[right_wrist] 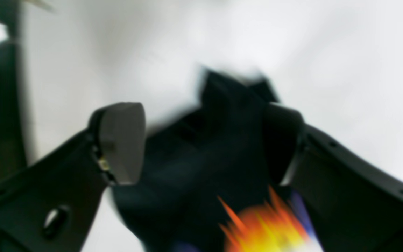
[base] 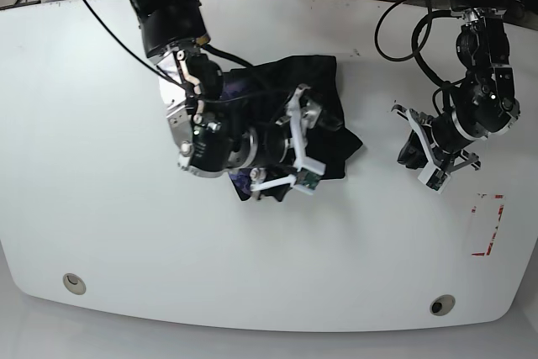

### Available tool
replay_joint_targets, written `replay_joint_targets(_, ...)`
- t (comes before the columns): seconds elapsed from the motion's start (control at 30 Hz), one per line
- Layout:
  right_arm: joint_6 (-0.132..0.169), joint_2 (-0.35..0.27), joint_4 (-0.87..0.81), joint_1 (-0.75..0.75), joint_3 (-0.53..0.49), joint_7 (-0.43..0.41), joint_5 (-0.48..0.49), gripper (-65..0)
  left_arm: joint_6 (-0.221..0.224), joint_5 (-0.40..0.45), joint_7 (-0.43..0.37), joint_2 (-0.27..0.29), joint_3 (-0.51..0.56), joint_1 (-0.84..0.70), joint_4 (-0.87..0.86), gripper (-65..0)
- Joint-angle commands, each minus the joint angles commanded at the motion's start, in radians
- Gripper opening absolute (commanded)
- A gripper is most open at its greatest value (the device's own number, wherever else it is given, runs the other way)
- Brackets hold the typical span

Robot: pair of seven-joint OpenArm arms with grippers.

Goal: Layout the t-shirt on the table in an organized manner, then fold the t-shirt properly
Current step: 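Release the fold and reposition both grippers at the bundle's sides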

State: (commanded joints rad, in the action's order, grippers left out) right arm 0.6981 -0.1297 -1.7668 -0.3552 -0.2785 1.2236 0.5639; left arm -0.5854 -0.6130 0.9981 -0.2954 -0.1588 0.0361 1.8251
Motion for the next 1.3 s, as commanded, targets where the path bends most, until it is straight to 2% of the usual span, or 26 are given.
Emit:
replay_joint_targets(0.13,0.0,-0.103,0.049,-0.046,0.011,-0.043,0.002,-28.5,0.0,-0.152,0.038,0.038,0.0,0.002,-0.002,-58.2)
replay_joint_targets(0.23,0.0,-0.166,0.087,-0.074,0.008,-0.115,0.002,-34.7,0.0,-0.23,0.06,0.12,0.0,-0.002,-0.003,-58.2)
replay_joint_targets(0.33,0.0,-0.203,0.124,-0.084,0.006,-0.172,0.002,-39.6,0.0,-0.279,0.092,0.181,0.0,-0.02,-0.006,-58.2)
replay_joint_targets(0.47,0.0,-0.203,0.219,-0.117,0.006,-0.218,0.002,-45.3,0.0,-0.31,0.112,0.258,0.006,-0.054,-0.012,-58.1)
replay_joint_targets(0.53,0.0,-0.201,0.27,-0.121,0.005,-0.276,0.002,-47.6,0.0,-0.31,0.114,0.298,0.031,-0.083,-0.023,-58.1)
replay_joint_targets(0.7,0.0,-0.201,0.404,-0.141,-0.025,-0.42,0.002,-48.8,0.0,-0.264,0.109,0.333,0.087,-0.107,-0.115,-58.1)
replay_joint_targets(0.83,0.0,-0.201,0.529,-0.18,-0.137,-0.551,0.002,-49.0,0.0,-0.238,0.077,0.331,0.098,-0.104,-0.218,-58.1)
replay_joint_targets(0.9,0.0,-0.201,0.574,-0.184,-0.16,-0.614,0.002,-49.0,0.0,-0.238,0.058,0.324,0.098,-0.095,-0.255,-58.1)
replay_joint_targets(1.1,0.0,-0.18,0.707,-0.157,-0.175,-0.752,0.0,-49.0,0.0,-0.238,0.015,0.19,0.12,-0.048,-0.367,-58.1)
replay_joint_targets(1.17,0.0,-0.186,0.712,-0.137,-0.173,-0.77,0.0,-49.0,0.0,-0.238,-0.018,0.143,0.13,-0.035,-0.402,-58.1)
replay_joint_targets(1.3,0.0,-0.235,0.68,-0.078,-0.17,-0.77,0.008,-49.1,0.0,-0.239,-0.08,0.044,0.183,0.015,-0.517,-58.1)
